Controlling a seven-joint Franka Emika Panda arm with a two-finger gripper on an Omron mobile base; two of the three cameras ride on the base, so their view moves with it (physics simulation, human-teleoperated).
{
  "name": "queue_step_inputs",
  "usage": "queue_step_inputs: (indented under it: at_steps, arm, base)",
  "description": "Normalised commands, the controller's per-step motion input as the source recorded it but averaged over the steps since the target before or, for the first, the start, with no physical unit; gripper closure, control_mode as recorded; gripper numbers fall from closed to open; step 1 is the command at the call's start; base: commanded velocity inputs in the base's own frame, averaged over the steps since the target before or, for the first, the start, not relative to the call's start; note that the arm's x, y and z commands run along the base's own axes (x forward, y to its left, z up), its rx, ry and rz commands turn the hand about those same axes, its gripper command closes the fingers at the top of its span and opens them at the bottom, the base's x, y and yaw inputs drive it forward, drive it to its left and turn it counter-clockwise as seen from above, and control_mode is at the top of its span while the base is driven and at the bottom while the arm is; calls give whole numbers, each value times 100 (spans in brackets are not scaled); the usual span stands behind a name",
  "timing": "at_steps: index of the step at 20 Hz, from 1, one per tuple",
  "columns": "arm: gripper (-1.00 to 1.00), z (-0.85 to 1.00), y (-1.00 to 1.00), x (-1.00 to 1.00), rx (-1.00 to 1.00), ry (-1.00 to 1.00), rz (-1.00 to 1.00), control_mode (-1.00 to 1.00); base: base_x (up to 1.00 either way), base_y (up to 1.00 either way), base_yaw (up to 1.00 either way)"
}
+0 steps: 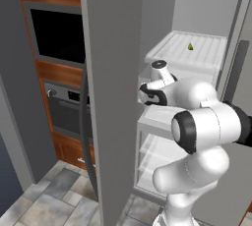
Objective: Place the sweet potato and mushroom inside the fridge drawer. Close the drawer after placing the vegetables.
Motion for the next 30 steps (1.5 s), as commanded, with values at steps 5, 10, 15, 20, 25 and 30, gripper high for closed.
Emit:
queue_step_inputs:
  at_steps: [5,10,15,20,25,30]
  arm:
    - [-100,9,-29,40,-7,-16,1,-100]
    - [-100,5,-46,27,-1,-8,5,-100]
    - [-100,0,-69,12,0,-6,13,-100]
    - [-100,2,-49,38,0,-6,13,-100]
    - [-100,14,-28,50,0,-5,10,-100]
    - [-100,30,-17,53,0,-2,5,-100]
  base:
    - [0,0,0]
    - [0,0,0]
    - [0,0,0]
    - [0,0,0]
    - [0,0,0]
    - [0,0,0]
